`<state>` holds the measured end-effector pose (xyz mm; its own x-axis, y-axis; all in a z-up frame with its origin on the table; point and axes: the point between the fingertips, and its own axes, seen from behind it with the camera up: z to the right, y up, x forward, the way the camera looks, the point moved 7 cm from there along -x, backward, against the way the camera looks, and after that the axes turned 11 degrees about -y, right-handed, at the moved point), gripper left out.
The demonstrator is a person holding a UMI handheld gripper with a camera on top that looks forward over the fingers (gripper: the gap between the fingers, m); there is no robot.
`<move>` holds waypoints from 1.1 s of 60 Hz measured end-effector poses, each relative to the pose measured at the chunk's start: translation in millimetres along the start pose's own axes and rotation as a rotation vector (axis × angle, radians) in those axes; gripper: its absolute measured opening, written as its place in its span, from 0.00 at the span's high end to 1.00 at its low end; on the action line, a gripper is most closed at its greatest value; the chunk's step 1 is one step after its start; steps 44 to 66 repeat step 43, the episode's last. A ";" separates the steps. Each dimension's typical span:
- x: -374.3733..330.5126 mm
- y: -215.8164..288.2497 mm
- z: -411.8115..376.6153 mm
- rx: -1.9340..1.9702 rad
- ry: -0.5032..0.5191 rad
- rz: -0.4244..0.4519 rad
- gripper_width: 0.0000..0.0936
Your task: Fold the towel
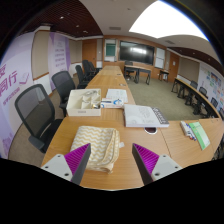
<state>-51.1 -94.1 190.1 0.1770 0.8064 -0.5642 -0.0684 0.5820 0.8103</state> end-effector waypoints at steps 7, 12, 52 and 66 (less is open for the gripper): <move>-64.2 -7.2 -10.8 -0.011 -0.020 0.017 0.09; -110.0 -14.9 -18.4 -0.010 -0.037 0.039 0.08; -299.1 -77.1 -38.9 0.000 -0.052 0.076 0.09; -299.1 -77.1 -38.9 0.000 -0.052 0.076 0.09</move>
